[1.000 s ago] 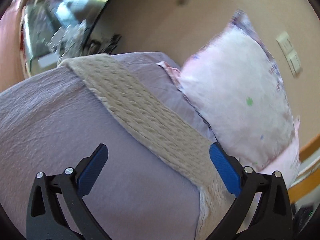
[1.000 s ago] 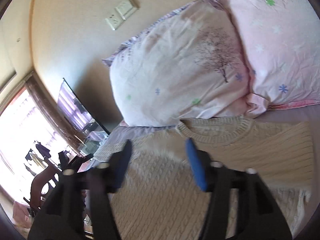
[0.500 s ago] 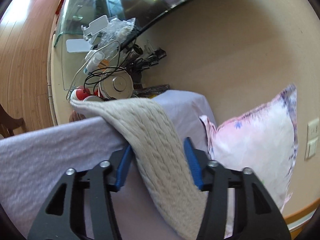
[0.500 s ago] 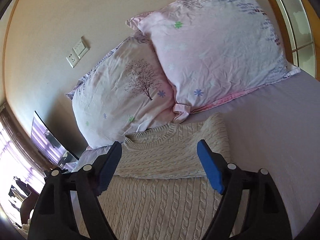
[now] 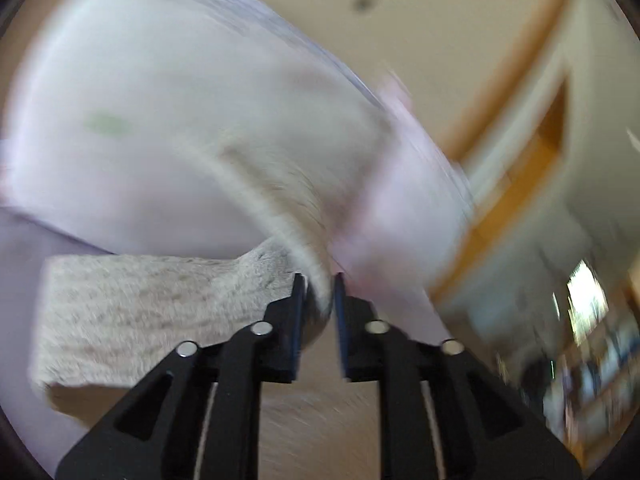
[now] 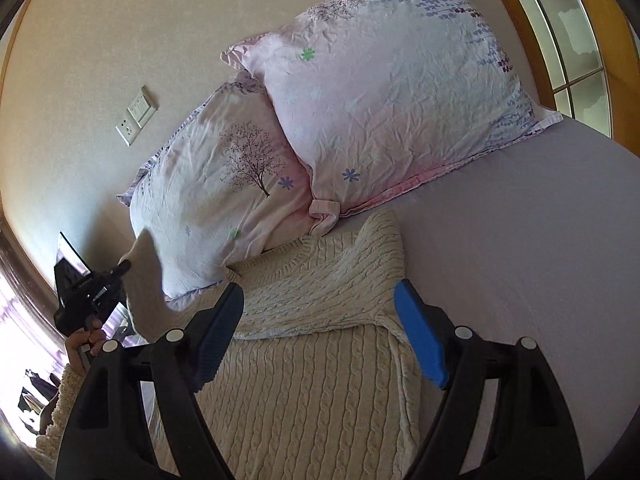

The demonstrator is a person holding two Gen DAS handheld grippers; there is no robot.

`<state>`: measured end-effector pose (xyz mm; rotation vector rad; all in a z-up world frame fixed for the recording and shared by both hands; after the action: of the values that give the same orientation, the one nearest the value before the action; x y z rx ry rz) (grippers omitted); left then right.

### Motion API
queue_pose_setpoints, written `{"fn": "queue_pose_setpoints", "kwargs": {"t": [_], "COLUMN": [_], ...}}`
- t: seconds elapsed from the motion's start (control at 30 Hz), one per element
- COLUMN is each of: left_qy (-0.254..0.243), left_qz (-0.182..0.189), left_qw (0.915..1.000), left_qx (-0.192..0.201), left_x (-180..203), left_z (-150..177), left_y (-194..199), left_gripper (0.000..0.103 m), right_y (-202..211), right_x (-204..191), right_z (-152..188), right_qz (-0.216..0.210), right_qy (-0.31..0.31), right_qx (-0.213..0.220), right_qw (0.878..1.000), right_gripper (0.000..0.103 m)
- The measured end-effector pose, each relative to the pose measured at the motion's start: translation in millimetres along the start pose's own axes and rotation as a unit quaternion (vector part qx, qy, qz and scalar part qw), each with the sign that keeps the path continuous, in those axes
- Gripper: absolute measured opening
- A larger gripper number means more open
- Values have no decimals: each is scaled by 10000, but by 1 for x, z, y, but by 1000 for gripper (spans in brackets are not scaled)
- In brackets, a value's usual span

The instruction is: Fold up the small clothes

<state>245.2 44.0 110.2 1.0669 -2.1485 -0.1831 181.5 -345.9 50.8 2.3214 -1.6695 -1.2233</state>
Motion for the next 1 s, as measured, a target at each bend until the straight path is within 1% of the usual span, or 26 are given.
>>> {"fn": "queue_pose_setpoints", "kwargs": {"t": [0.03,0.07,0.1,0.13,0.17,0.2,0.23,0.27,0.3,0.33,0.37,0.4,0.43,0.47,0.5,0.57,0.6,0.67,0.7,0.8,0.87,0.9,0.93,0.97,1.0], "left_qy": [-273,-495,-677,-738,-722,-650,-584,-548,-550,-565,-572,-510,-408,-293,-146,107,363,715,896,1212,1371,1488,1568,1624,1710], "left_qz": [159,255,302,309,312,337,365,362,302,234,188,211,232,224,204,58,-20,-7,70,214,329,423,472,498,537], "left_qw": [9986,9958,9928,9918,9920,9927,9929,9929,9928,9928,9927,9931,9936,9941,9944,9943,9931,9916,9905,9871,9845,9823,9808,9796,9778], "left_qx": [-420,-733,-941,-998,-985,-955,-965,-995,-1023,-1033,-1044,-1033,-1029,-1016,-1024,-1059,-1111,-1078,-1043,-1024,-1043,-1054,-1063,-1076,-1082], "left_x": [23,39,49,51,49,43,34,27,19,13,8,4,2,-2,-8,-18,-27,-40,-47,-56,-58,-59,-59,-59,-60], "left_z": [15,30,46,56,65,74,80,92,100,110,123,140,154,169,189,214,229,246,255,263,268,271,272,274,276], "left_y": [-21,-34,-38,-33,-23,-5,12,36,54,75,95,119,138,155,174,191,196,201,203,187,176,168,163,158,152], "left_gripper": [38,40,41,43,50,54,61,64,65,68,72,75,83,85,85,85,85,84,84,81,77,75,71,65,63], "right_y": [3,7,14,21,32,39,46,55,60,68,72,77,82,88,91,97,97,91,87,71,61,56,50,47,44], "right_x": [1,3,5,7,10,11,14,17,20,24,28,31,35,41,46,59,63,71,74,75,74,74,72,72,71], "right_z": [3,6,8,10,16,20,26,37,46,60,70,82,93,107,116,135,143,158,163,176,185,188,193,193,196], "right_qz": [-36,-103,-195,-253,-312,-372,-461,-630,-771,-972,-1086,-1218,-1307,-1398,-1427,-1557,-1603,-1657,-1705,-1921,-2083,-2130,-2190,-2241,-2301], "right_qy": [-24,-36,-16,24,124,204,279,333,341,297,257,190,127,24,-83,-418,-550,-841,-948,-1194,-1319,-1362,-1406,-1431,-1448], "right_qx": [-81,-142,-206,-243,-310,-393,-510,-710,-887,-1154,-1367,-1541,-1665,-1805,-1886,-2055,-2112,-2236,-2289,-2381,-2426,-2443,-2470,-2493,-2502], "right_qw": [10000,9998,9996,9994,9990,9983,9972,9949,9925,9881,9843,9803,9773,9736,9716,9653,9626,9568,9537,9445,9383,9361,9334,9312,9292], "right_gripper": [79,79,79,79,81,83,84,84,84,84,84,84,84,84,84,84,84,82,81,76,70,70,68,63,59]}}
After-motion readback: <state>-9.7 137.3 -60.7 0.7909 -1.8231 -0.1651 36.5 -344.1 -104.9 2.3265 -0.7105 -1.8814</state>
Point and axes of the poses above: each gripper's, at about its wrist camera, not at the fingertips, and y roughly against the way its jaws point, x to its right, z to its underside, the point moved 4 cm from there along -y, roughly the way its jaws point, and after that the axes turned 1 degree about -y, right-handed, at the moved point
